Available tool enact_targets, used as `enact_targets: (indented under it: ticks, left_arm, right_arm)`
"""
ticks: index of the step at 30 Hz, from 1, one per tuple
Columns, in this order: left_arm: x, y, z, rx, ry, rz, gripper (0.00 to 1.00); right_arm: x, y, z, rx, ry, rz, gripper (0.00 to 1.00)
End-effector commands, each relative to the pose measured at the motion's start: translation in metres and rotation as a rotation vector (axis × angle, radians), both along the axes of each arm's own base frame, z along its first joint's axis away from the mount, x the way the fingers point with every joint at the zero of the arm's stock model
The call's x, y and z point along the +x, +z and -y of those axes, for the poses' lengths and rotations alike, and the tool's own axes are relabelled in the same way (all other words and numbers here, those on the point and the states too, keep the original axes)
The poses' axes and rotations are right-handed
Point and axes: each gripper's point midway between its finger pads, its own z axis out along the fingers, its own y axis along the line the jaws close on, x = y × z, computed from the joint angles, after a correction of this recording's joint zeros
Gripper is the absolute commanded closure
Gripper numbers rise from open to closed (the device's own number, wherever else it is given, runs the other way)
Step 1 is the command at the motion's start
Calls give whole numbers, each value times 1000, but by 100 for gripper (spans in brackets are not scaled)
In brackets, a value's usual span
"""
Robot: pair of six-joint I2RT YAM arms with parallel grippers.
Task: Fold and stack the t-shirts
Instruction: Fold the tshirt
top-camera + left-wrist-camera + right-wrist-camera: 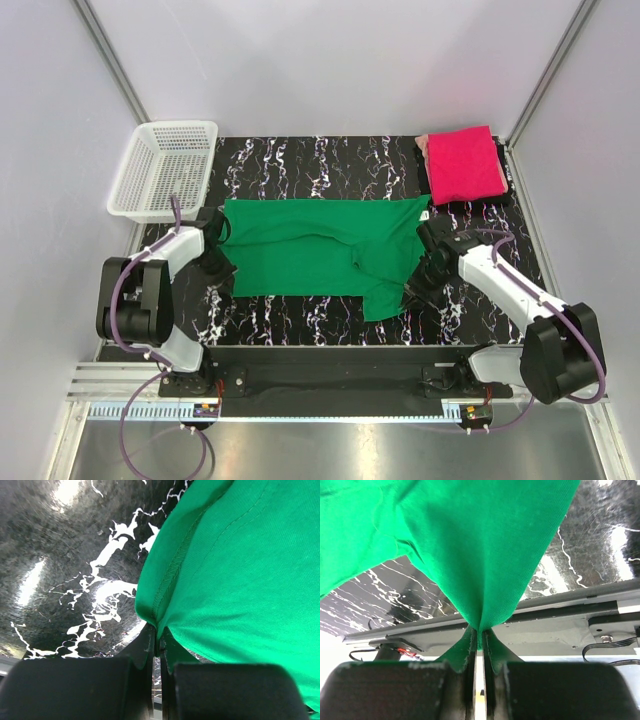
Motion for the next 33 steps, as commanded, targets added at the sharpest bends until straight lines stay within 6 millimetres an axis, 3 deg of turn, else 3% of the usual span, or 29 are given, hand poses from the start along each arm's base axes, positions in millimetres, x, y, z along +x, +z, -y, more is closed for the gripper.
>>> enact_targets:
  ticks: [1, 15, 27, 33]
  left_arm:
    - [15, 19, -8, 26, -8, 71, 99]
    - [26, 48, -14, -6, 2, 151, 99]
    - [33, 64, -11, -75, -29, 188, 98]
    - [37, 69, -10, -87, -53, 207, 98]
  right_arm:
    - [8, 13, 3, -29, -14, 52, 100]
    - [23, 23, 14, -102, -14, 91, 100]
    - [62, 40, 52, -177, -81, 145, 100]
    - [76, 45, 54, -171, -63, 154, 100]
